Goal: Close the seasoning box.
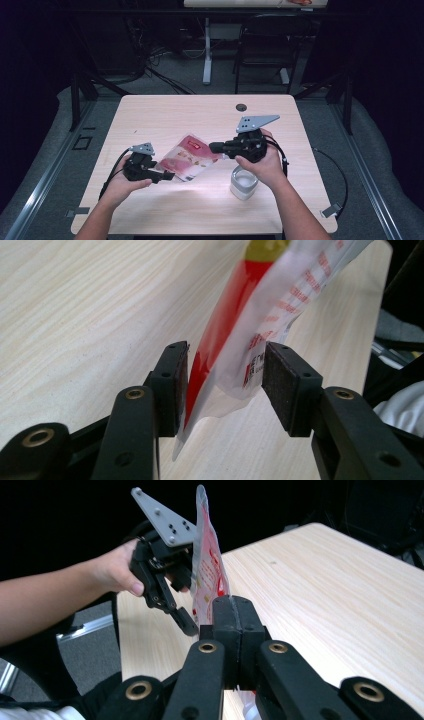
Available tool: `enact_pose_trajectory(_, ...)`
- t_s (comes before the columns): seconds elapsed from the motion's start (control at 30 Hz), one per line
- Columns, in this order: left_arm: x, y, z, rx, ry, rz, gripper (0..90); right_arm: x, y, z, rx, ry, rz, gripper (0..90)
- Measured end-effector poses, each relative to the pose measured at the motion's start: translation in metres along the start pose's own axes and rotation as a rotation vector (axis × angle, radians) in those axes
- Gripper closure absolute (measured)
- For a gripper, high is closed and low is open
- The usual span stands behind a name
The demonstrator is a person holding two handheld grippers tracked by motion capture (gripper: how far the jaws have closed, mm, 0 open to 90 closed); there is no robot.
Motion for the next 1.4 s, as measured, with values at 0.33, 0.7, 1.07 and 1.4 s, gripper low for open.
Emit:
enact_pose_trajectory(0.33, -0.016, -0.007, -0.002, -0.01, 0.001, 0.026, 53.9, -0.001, -0.021, -0.01, -0.037, -0.018, 0.008, 90.0)
enact_pose_trajectory(0.7, -0.022, -0.012, -0.001, -0.001, 0.019, 0.027, 53.2, -0.004, -0.027, -0.011, -0.038, -0.023, 0.036, 90.0)
enact_pose_trajectory(1.07, -0.031, -0.018, 0.002, 0.008, 0.038, 0.057, 50.2, -0.013, -0.03, -0.013, -0.027, -0.043, 0.093, 90.0)
enact_pose_trajectory(1.4, -0.028, -0.019, 0.006, 0.021, 0.071, 0.05, 45.3, -0.013, -0.029, -0.012, -0.016, -0.035, 0.097, 90.0)
Point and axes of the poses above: each handheld gripper's, and its own axes: x roughly backward along the jaws, y roughly out of its top, z roughly to its left, the point moved 4 cm from there along -x, roughly forward along the jaws, and after that the axes turned 14 degrees about y, right-handed, at the moved point
